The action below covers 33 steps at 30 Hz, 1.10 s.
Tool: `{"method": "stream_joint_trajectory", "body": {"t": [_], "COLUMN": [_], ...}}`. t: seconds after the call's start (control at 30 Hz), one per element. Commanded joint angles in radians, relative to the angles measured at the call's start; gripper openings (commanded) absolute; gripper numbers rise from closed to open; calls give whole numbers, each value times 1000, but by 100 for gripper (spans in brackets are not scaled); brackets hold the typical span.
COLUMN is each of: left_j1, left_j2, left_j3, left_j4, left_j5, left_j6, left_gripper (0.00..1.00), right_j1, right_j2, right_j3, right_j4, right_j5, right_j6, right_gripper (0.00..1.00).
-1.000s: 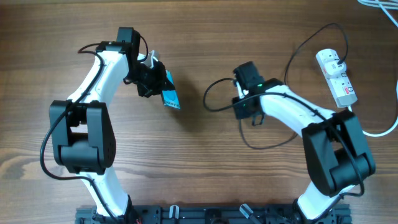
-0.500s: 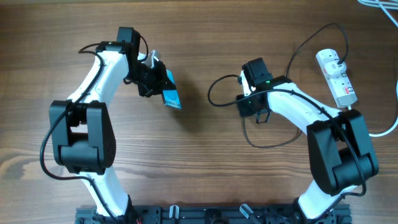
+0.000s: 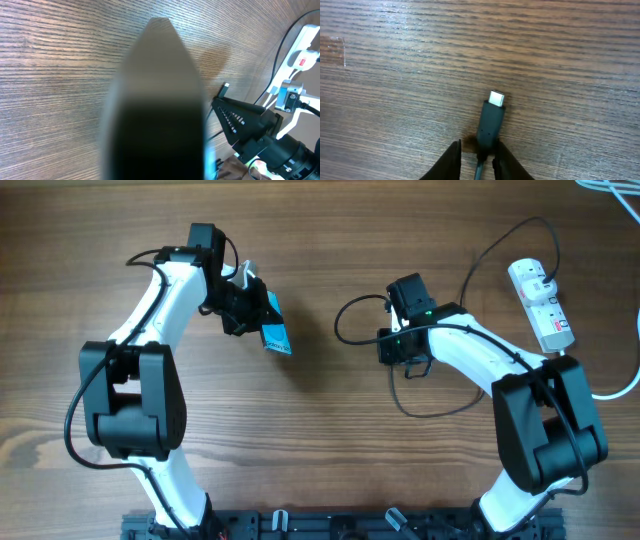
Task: Plug charger to phone and switch on socket
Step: 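Grasp the black USB-C cable end with the right gripper, then lift the cable end toward the phone's bottom port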
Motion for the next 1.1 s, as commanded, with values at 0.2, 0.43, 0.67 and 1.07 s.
{"method": "stream_joint_trajectory", "body": {"t": [0.2, 0.43, 0.67, 1.07], "left_j1": [2, 2, 7, 13], "left_j2": [-4, -4, -4, -52], "left_j3": [-3, -3, -3, -3], "left_j4": [30, 49, 114, 326], "left_j5": [76, 126, 505, 692], "left_j6": [21, 78, 276, 138], "left_gripper": [4, 4, 4, 4], "right_j1": [2, -23, -161, -203], "right_j2": [48, 47, 19, -66], "right_j3": [-33, -30, -28, -29], "right_j4": [12, 34, 19, -22], "right_j5": [64, -63, -417, -1374], "right_j6": [24, -39, -235, -510], "right_gripper": [26, 4, 4, 4]}}
